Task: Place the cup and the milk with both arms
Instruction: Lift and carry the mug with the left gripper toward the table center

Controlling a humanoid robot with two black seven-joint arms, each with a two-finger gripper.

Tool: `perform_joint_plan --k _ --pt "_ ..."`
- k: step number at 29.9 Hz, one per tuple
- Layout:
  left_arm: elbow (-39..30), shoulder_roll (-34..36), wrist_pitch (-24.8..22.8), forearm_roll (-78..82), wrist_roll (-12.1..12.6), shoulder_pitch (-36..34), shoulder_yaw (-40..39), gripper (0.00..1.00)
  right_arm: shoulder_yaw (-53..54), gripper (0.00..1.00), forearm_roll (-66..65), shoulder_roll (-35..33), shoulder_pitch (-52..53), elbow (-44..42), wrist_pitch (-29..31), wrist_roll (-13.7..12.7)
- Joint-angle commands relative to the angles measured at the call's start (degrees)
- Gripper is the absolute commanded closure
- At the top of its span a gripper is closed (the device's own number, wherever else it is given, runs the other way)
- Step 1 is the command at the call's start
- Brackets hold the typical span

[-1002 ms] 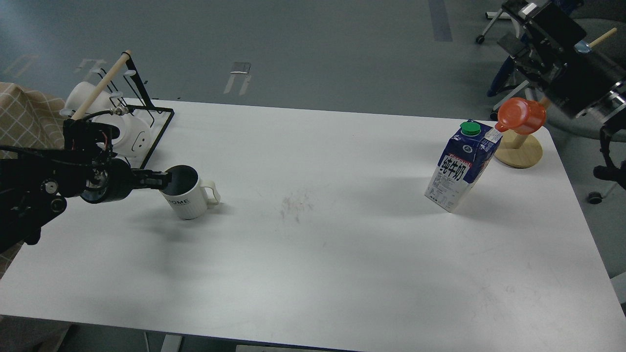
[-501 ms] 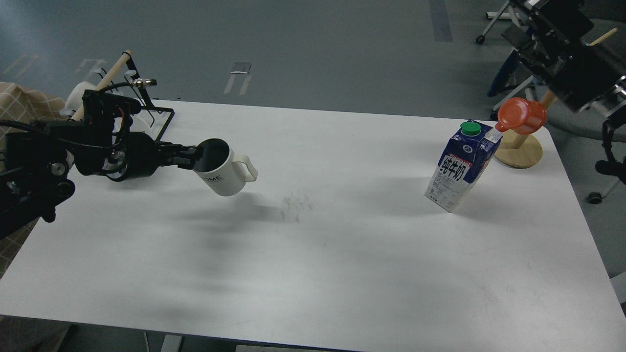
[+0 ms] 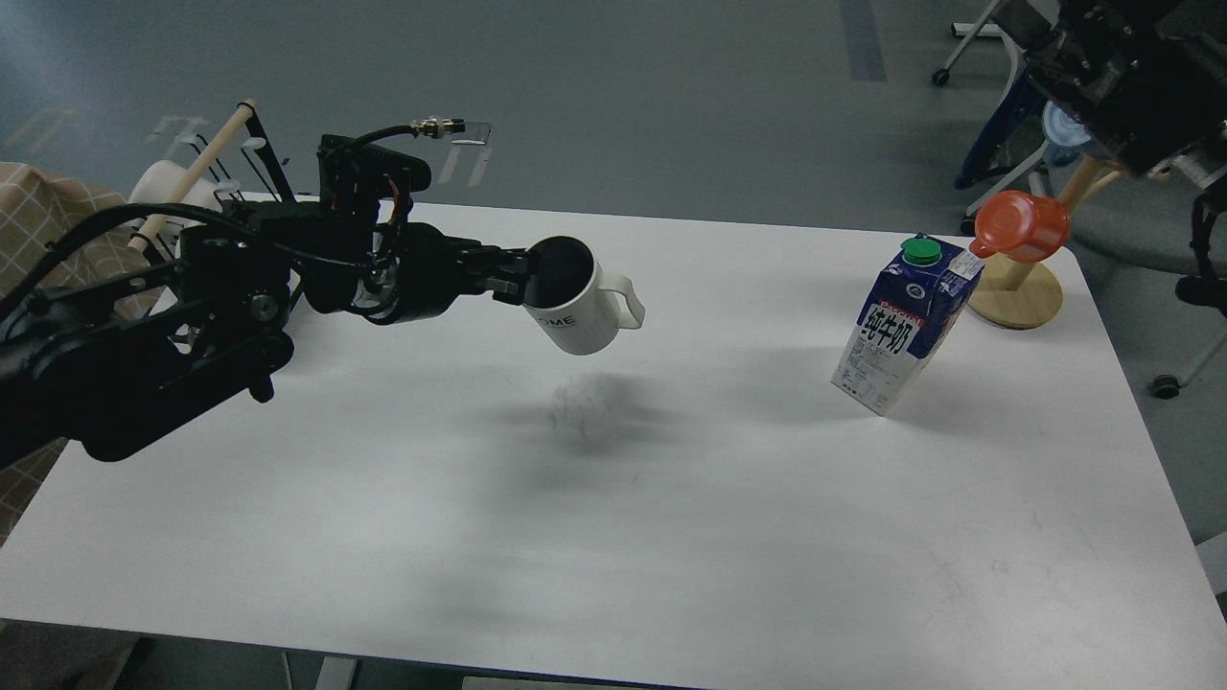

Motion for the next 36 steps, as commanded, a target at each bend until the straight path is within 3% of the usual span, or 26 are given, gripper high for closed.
perform_joint_plan --k 1,7,36 --pt "0.51 -3.74 0.0 0.05 2.0 -1.66 3.17 1.0 0.0 0.0 0.0 0.36 0.0 0.01 -0.09 0.0" --pt "2.36 -7.96 0.0 0.14 2.17 -5.62 11.96 1.0 0.0 0.0 0.0 0.45 0.53 0.01 -0.09 0.0" --pt "10.71 -15.09 0.0 1.98 2.35 -6.42 15.57 1.0 0.0 0.0 0.0 0.98 0.09 0.01 -0.61 0.0"
